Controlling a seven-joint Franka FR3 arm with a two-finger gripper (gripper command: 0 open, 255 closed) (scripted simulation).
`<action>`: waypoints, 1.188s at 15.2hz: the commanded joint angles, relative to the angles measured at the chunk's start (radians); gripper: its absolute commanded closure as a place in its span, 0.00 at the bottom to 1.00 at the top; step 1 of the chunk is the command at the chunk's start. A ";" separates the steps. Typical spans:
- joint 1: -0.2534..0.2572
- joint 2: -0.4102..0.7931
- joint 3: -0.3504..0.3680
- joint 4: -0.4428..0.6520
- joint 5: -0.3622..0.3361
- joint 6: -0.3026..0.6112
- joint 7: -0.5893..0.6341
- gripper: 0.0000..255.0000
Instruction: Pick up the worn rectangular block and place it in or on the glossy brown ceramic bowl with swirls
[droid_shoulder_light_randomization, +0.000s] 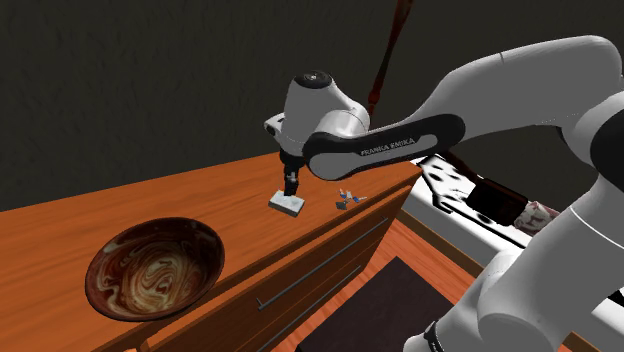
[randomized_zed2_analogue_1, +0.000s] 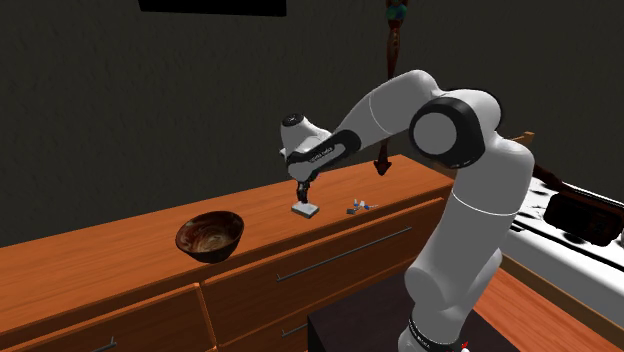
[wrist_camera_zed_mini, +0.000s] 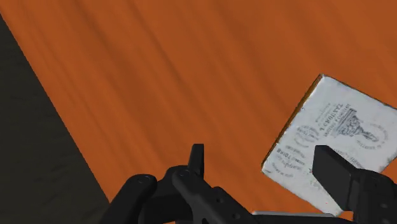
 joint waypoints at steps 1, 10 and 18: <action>-0.038 -0.036 -0.070 -0.011 0.544 -0.067 -0.179 0.00; -0.028 0.016 -0.087 -0.055 0.650 0.005 -0.216 0.00; -0.028 0.016 -0.087 -0.055 0.650 0.005 -0.216 1.00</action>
